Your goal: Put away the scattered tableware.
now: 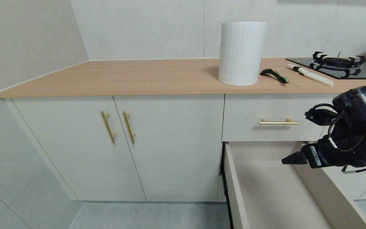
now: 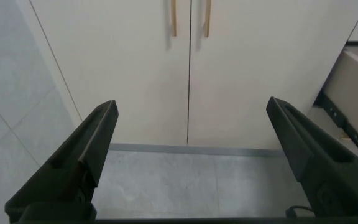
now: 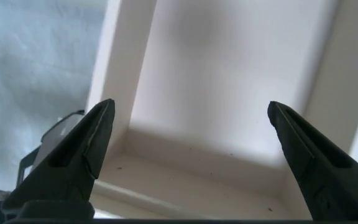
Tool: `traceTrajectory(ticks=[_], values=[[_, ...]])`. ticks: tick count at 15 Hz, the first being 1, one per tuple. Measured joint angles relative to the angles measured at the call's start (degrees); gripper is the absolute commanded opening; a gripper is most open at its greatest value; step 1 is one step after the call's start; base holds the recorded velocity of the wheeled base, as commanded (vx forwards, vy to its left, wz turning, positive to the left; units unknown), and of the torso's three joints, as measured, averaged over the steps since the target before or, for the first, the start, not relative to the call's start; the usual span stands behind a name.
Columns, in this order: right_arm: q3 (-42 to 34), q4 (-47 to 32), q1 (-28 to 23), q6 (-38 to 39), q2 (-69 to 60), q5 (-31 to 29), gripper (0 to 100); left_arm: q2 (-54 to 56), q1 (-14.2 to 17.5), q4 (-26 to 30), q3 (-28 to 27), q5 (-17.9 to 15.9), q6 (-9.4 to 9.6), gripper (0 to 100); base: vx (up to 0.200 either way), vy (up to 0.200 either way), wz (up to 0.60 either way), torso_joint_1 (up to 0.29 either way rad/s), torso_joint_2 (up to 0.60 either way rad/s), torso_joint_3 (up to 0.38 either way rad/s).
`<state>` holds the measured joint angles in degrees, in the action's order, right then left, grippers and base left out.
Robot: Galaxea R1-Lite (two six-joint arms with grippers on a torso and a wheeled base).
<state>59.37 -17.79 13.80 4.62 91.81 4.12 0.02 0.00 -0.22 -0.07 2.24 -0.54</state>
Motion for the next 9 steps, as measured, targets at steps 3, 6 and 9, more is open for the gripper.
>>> traceTrajectory(ticks=[3,6,9], values=[[-0.1,0.1,-0.1,0.0,-0.7,-0.1,100,0.0,0.0,0.1,0.1,0.0,0.0,100,0.0,0.0,0.0,0.176,-0.49,-0.3],[-0.1,0.0,0.0,-0.1,-1.4,-0.1,100,0.0,0.0,0.2,0.0,0.0,0.0,100,0.0,0.0,0.0,0.168,-0.49,-0.287],[-0.2,0.0,0.0,-0.1,-1.8,-0.1,100,0.0,0.0,0.1,0.1,0.0,0.02,100,0.0,0.0,0.0,0.185,-0.48,-0.284]])
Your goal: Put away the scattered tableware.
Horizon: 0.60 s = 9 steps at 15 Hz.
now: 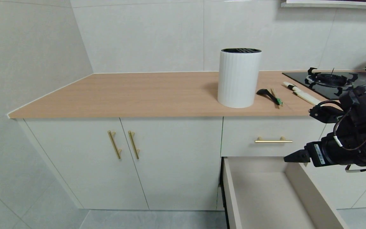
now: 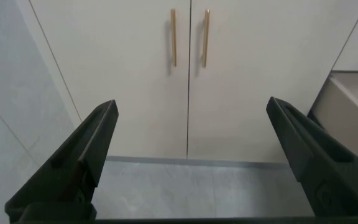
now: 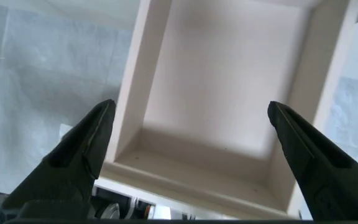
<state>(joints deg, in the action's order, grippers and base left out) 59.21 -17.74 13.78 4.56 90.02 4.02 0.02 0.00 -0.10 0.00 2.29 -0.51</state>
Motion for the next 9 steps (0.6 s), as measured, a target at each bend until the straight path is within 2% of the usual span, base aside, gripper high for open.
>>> traceTrajectory(ticks=[3,5,9], values=[[0.0,0.2,0.0,0.0,-0.2,0.0,100,0.0,0.0,-0.1,0.0,0.0,-0.04,100,0.0,0.0,0.0,0.176,-0.43,-0.258],[0.0,0.4,0.0,0.0,-0.4,0.0,100,0.0,0.0,0.0,0.0,0.0,-0.02,100,0.0,0.0,0.0,0.071,-0.14,-0.09],[1.7,6.0,0.3,-0.3,-0.7,-0.3,100,0.0,0.0,0.0,0.0,0.0,-0.06,100,0.0,0.0,0.0,0.008,-0.02,-0.007]])
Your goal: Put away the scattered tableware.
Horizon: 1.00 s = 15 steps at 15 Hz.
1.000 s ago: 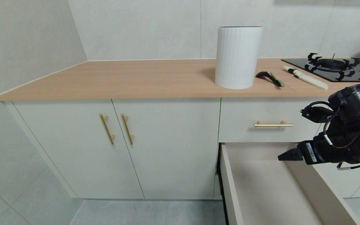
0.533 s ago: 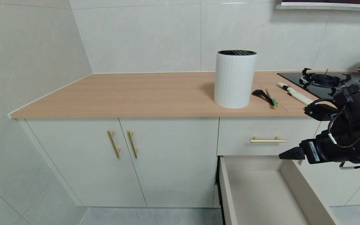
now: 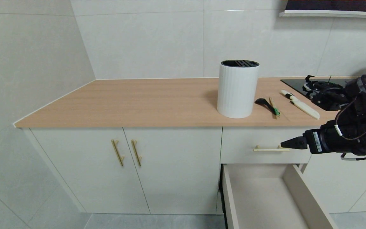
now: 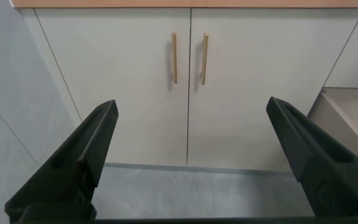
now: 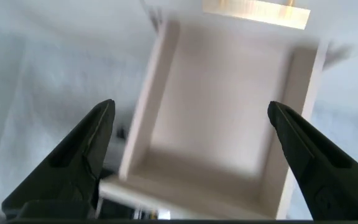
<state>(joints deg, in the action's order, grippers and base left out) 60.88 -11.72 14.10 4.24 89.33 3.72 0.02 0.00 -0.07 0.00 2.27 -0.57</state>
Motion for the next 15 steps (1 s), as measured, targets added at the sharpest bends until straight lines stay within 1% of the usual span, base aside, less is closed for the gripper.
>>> traceTrajectory(ticks=[1,3,5,7,9,10,11,12,15], values=[[2.2,0.2,0.0,0.2,0.2,-0.2,100,0.0,0.0,0.0,0.0,0.0,0.02,100,0.0,0.0,0.0,0.0,0.0,0.0],[9.4,-3.0,0.0,2.3,1.8,-1.2,100,0.0,0.0,0.0,0.0,0.0,0.04,100,0.0,0.0,0.0,0.0,0.0,0.0],[19.1,-9.1,0.0,6.0,4.8,-2.4,100,0.0,0.0,0.0,0.0,0.0,0.04,100,0.0,0.0,0.0,0.0,0.0,0.0],[31.8,-17.3,0.0,10.6,9.6,-5.0,100,0.0,0.0,0.0,0.0,0.0,0.04,100,0.0,0.0,0.0,0.0,0.0,0.0],[43.4,-25.0,0.0,16.2,15.4,-8.5,100,0.0,0.0,0.0,0.0,0.0,0.02,100,0.0,0.0,0.0,0.0,0.0,0.0],[47.7,-27.5,0.0,18.6,18.8,-11.4,100,0.0,0.0,0.0,0.0,0.0,0.04,100,0.0,0.0,0.0,0.0,0.0,0.0],[50.4,-28.1,0.0,19.9,21.8,-14.8,100,0.0,0.0,0.0,0.0,0.0,0.0,100,0.0,0.0,0.0,0.0,0.0,0.0],[52.0,-28.1,-0.1,20.6,24.3,-17.0,100,0.0,0.0,0.0,0.0,0.0,0.02,100,0.0,0.0,0.0,0.0,0.0,0.0],[53.5,-21.2,-0.2,20.6,30.8,-19.9,100,0.0,0.0,0.0,0.0,0.0,0.04,100,0.0,0.0,0.0,0.0,0.0,0.0]])
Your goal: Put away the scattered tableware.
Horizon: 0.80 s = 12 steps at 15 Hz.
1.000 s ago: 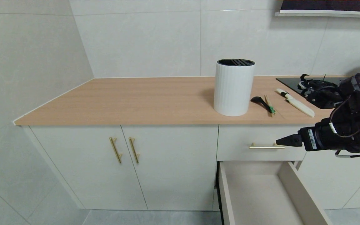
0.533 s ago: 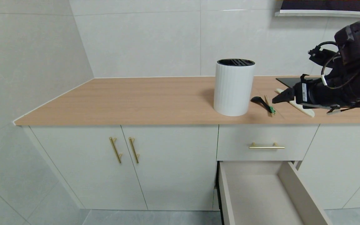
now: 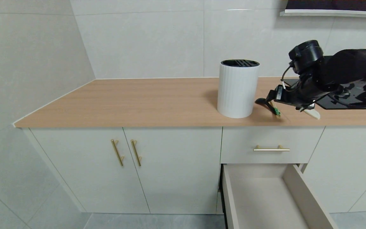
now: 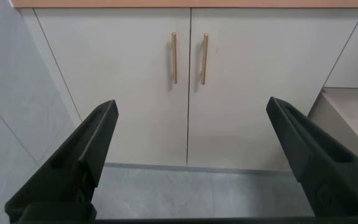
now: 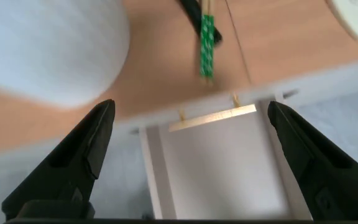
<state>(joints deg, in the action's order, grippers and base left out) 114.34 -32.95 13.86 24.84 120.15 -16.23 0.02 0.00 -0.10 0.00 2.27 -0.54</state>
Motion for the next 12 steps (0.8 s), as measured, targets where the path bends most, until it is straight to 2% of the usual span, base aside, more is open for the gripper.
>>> traceTrajectory(ticks=[12], values=[[0.3,5.8,-2.4,-1.6,7.1,-1.8,100,0.0,0.0,0.0,0.0,0.0,0.0,100,0.0,0.0,0.0,0.0,0.0,0.0]])
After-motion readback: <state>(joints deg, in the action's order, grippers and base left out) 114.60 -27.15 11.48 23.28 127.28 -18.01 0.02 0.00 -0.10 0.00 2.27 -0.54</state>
